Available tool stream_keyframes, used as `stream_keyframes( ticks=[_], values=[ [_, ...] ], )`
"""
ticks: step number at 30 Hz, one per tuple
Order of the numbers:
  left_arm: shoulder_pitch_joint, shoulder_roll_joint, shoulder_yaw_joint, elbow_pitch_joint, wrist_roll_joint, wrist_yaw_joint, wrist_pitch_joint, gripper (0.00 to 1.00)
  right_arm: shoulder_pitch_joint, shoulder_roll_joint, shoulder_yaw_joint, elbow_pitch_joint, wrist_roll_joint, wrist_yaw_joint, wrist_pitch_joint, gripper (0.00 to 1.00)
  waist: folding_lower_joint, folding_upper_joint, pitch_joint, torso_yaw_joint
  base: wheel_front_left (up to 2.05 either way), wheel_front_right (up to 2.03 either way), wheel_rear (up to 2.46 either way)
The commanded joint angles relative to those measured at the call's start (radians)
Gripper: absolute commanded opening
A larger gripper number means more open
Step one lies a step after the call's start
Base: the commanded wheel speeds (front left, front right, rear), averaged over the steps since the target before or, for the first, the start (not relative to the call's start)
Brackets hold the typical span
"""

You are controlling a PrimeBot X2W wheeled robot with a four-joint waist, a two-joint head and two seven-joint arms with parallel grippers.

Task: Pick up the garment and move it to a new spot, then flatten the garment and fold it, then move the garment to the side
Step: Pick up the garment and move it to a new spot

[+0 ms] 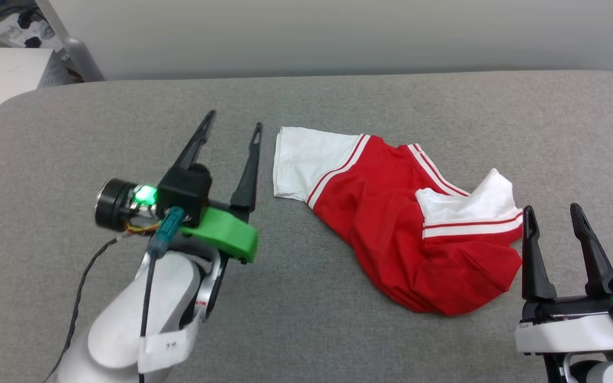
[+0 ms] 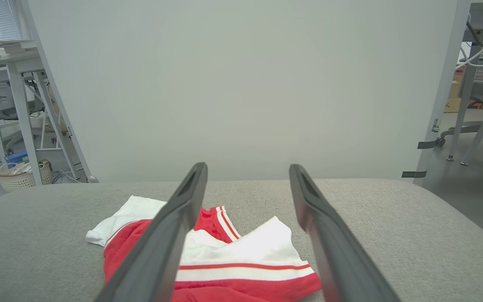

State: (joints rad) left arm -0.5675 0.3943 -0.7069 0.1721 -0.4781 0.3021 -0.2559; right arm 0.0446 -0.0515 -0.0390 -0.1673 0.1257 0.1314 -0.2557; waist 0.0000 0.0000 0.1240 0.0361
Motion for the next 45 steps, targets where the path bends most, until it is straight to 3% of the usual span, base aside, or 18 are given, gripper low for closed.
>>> stream_keyframes(
  ticks=[1, 4, 9, 19, 27, 34, 45],
  values=[
    [0.063, 0.005, 0.046, -0.026, 0.025, 0.021, -0.006, 1.00, 0.013, 0.001, -0.004, 0.003, -0.008, -0.001, -0.006, 1.00, 0.0000, 0.0000, -0.033, 0.031, 0.00, 0.00, 0.00],
    [0.188, 0.001, 0.149, -0.076, 0.078, 0.040, -0.006, 1.00, 0.025, 0.001, -0.008, 0.008, -0.008, -0.001, -0.006, 1.00, 0.0000, 0.0000, -0.048, 0.042, 0.00, 0.00, 0.00],
    [0.355, -0.027, 0.278, -0.119, 0.166, 0.028, -0.006, 1.00, 0.042, 0.001, -0.005, 0.022, -0.005, -0.001, -0.006, 1.00, 0.0000, 0.0000, -0.068, 0.057, 0.00, 0.00, 0.00],
    [0.563, -0.133, 0.460, -0.166, 0.280, -0.084, -0.006, 1.00, 0.067, 0.001, -0.008, 0.045, -0.009, -0.001, -0.006, 1.00, 0.0000, 0.0000, -0.100, 0.072, 0.00, 0.00, 0.00],
    [0.632, -0.205, 0.531, -0.163, 0.348, -0.191, -0.006, 1.00, 0.089, 0.001, -0.008, 0.060, -0.015, -0.001, -0.006, 1.00, 0.0000, 0.0000, -0.119, 0.078, 0.00, 0.00, 0.00],
    [0.650, -0.261, 0.574, -0.150, 0.400, -0.252, -0.006, 1.00, 0.101, 0.001, -0.003, 0.071, -0.013, -0.001, -0.006, 1.00, 0.0000, 0.0000, -0.119, 0.079, 0.00, 0.00, 0.00],
    [0.651, -0.289, 0.615, -0.138, 0.431, -0.286, -0.006, 1.00, 0.100, 0.001, -0.002, 0.080, -0.013, -0.001, -0.006, 1.00, 0.0000, 0.0000, -0.112, 0.075, 0.00, 0.00, 0.00]
  ],
)
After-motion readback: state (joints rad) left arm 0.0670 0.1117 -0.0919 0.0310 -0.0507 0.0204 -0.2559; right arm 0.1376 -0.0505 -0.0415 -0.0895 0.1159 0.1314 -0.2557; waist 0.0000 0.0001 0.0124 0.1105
